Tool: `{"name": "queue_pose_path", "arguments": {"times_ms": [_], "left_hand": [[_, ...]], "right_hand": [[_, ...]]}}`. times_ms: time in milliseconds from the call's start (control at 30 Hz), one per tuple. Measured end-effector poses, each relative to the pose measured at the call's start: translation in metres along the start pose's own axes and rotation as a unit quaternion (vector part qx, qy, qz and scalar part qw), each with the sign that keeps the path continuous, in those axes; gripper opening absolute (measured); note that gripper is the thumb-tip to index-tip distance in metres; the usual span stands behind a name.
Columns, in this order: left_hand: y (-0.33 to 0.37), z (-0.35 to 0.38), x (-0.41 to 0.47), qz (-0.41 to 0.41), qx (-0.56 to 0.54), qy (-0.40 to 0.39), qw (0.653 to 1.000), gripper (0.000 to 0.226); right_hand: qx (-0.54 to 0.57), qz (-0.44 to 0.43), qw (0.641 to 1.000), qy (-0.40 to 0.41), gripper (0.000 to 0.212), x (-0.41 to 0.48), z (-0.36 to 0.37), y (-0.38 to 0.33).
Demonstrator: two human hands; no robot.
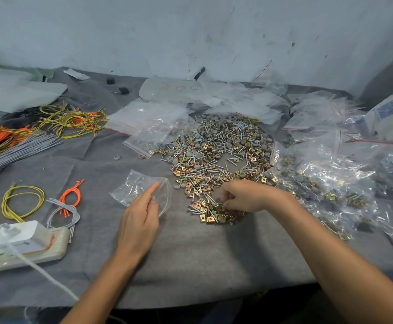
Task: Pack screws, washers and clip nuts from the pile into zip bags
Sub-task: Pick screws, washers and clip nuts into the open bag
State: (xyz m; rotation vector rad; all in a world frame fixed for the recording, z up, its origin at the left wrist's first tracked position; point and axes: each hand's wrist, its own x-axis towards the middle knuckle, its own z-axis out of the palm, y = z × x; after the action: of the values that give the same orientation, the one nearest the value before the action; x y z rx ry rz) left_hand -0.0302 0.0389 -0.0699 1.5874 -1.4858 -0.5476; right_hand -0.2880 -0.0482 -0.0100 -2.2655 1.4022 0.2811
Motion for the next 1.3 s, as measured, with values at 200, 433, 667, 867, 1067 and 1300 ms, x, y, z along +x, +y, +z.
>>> {"name": "queue_pose_path", "arguments": {"times_ms": [200,433,667,867,1067,1300], "left_hand": [[0.000,0.000,-0.001,0.004,-0.001,0.001,1.000,0.045],[0.001,-0.001,0.001,0.010,-0.001,-0.003,1.000,0.052],[-0.006,0.001,0.004,0.004,-0.017,0.006,1.000,0.052],[-0.008,0.002,0.003,-0.007,-0.025,0.019,0.999,0.052],[-0.004,0.000,0.001,-0.012,-0.024,0.015,1.000,0.051],[0.001,-0.001,-0.001,-0.021,-0.016,0.013,1.000,0.052]], "right_hand": [[0.030,0.019,0.997,0.075,0.006,-0.008,-0.005,-0.001],[0.105,-0.077,0.976,0.173,0.005,0.002,0.006,-0.078],[0.031,-0.055,0.965,0.255,0.014,0.038,0.029,-0.133],[-0.014,-0.064,0.963,0.261,0.019,0.038,0.044,-0.124],[0.111,-0.034,0.957,0.267,0.013,0.029,0.017,-0.077],[-0.028,0.100,0.983,0.154,0.041,0.048,-0.014,0.017]]}}
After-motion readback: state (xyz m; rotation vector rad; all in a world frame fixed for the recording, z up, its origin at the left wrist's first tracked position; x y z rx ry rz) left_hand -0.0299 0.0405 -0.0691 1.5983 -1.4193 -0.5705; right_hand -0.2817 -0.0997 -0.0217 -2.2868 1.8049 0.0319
